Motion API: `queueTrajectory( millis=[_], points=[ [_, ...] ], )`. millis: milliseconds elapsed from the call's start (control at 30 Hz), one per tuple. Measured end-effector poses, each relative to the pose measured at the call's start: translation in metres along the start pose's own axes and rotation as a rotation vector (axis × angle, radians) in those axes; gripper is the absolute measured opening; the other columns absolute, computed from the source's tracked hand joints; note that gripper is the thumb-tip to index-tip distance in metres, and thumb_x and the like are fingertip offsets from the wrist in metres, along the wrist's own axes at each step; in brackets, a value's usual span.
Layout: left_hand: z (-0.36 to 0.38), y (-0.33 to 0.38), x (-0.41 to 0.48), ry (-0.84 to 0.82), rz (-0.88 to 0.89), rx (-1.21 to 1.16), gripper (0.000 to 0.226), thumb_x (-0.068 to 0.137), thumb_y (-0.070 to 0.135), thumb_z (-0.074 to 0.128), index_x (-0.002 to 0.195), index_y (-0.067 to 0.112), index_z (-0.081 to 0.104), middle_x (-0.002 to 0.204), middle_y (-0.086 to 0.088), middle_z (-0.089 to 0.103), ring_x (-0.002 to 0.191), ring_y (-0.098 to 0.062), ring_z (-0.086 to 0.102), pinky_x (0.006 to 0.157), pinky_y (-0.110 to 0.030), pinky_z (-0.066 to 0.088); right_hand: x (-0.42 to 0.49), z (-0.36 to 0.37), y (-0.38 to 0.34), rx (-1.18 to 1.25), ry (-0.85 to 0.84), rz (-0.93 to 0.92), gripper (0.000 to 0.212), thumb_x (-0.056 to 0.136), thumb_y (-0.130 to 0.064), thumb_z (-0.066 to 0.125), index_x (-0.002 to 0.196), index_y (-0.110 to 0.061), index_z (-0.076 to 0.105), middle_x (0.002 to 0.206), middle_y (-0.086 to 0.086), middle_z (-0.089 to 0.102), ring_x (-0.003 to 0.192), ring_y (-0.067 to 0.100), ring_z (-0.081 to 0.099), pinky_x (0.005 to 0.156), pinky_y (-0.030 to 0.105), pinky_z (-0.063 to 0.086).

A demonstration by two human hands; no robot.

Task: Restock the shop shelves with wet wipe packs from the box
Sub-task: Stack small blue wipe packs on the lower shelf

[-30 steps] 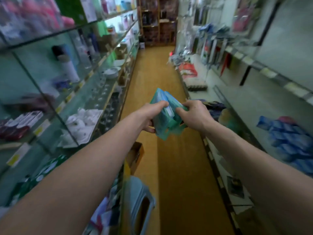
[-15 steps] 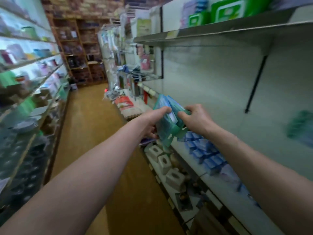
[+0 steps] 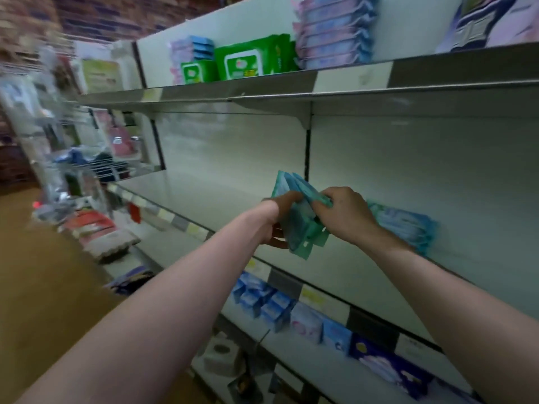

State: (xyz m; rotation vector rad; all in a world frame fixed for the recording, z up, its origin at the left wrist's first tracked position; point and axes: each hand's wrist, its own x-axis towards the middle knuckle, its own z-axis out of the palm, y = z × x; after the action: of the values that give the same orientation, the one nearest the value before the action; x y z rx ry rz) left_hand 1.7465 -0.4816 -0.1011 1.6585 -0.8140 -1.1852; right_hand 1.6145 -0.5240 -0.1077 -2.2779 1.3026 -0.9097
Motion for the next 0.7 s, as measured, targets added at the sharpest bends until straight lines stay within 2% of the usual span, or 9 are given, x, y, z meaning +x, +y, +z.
queueTrajectory(
  millis=[100,200,333,400,500,600,700],
  points=[
    [0.013,0.012,0.022,-0.105,0.028,0.047,0.046,0.09,0.04,0.06,0.124,0.011,0.05,0.105,-0.015,0.064,0.092,-0.029,0.064,0.074,-0.042,0.055,0.012,-0.01,0.011,-0.094,0.069,0.052,0.029,0.094,-0.032,0.05,0.087,-0.009,0.067,0.078,0.007,0.065,0.072,0.027,0.06,0.056,0.031,0.039],
    [0.021,0.023,0.044,-0.216,0.091,0.085,0.041,0.091,0.037,0.058,0.123,0.013,0.05,0.104,-0.012,0.063,0.092,-0.028,0.064,0.07,-0.039,0.055,0.025,-0.014,0.019,-0.175,0.126,0.105,0.027,0.095,-0.031,0.05,0.092,-0.01,0.067,0.085,0.008,0.066,0.078,0.028,0.06,0.061,0.031,0.042],
    [0.035,0.034,0.072,-0.356,0.084,0.101,0.037,0.089,0.041,0.06,0.114,0.015,0.053,0.108,-0.014,0.064,0.1,-0.03,0.065,0.08,-0.044,0.054,0.034,-0.015,0.029,-0.222,0.164,0.167,0.025,0.093,-0.033,0.051,0.094,-0.013,0.066,0.086,0.008,0.066,0.082,0.029,0.061,0.067,0.034,0.047],
    [0.043,0.037,0.084,-0.449,0.067,0.078,0.043,0.087,0.046,0.062,0.115,0.015,0.057,0.11,-0.014,0.066,0.102,-0.029,0.065,0.086,-0.046,0.053,0.035,-0.018,0.032,-0.21,0.157,0.18,0.023,0.091,-0.036,0.053,0.095,-0.016,0.065,0.085,0.004,0.066,0.081,0.025,0.062,0.068,0.034,0.049],
    [0.058,0.036,0.101,-0.596,0.044,-0.008,0.046,0.086,0.048,0.063,0.118,0.016,0.064,0.109,-0.012,0.069,0.1,-0.028,0.066,0.087,-0.046,0.053,0.037,-0.021,0.037,-0.131,0.114,0.198,0.024,0.088,-0.043,0.056,0.093,-0.021,0.064,0.08,-0.001,0.067,0.075,0.018,0.062,0.066,0.032,0.048],
    [0.064,0.033,0.113,-0.657,0.022,-0.127,0.028,0.091,0.034,0.056,0.107,0.013,0.065,0.096,-0.013,0.068,0.086,-0.027,0.064,0.077,-0.04,0.052,0.038,-0.028,0.047,0.064,0.05,0.247,0.02,0.088,-0.038,0.056,0.089,-0.024,0.071,0.083,-0.005,0.069,0.077,0.012,0.065,0.068,0.028,0.05],
    [0.065,0.03,0.126,-0.703,0.016,-0.194,0.027,0.089,0.023,0.049,0.108,0.01,0.063,0.096,-0.016,0.066,0.084,-0.029,0.062,0.077,-0.038,0.05,0.042,-0.037,0.063,0.255,0.03,0.31,0.018,0.093,-0.03,0.058,0.089,-0.023,0.073,0.088,-0.009,0.07,0.081,0.005,0.063,0.065,0.014,0.045]
  ],
)
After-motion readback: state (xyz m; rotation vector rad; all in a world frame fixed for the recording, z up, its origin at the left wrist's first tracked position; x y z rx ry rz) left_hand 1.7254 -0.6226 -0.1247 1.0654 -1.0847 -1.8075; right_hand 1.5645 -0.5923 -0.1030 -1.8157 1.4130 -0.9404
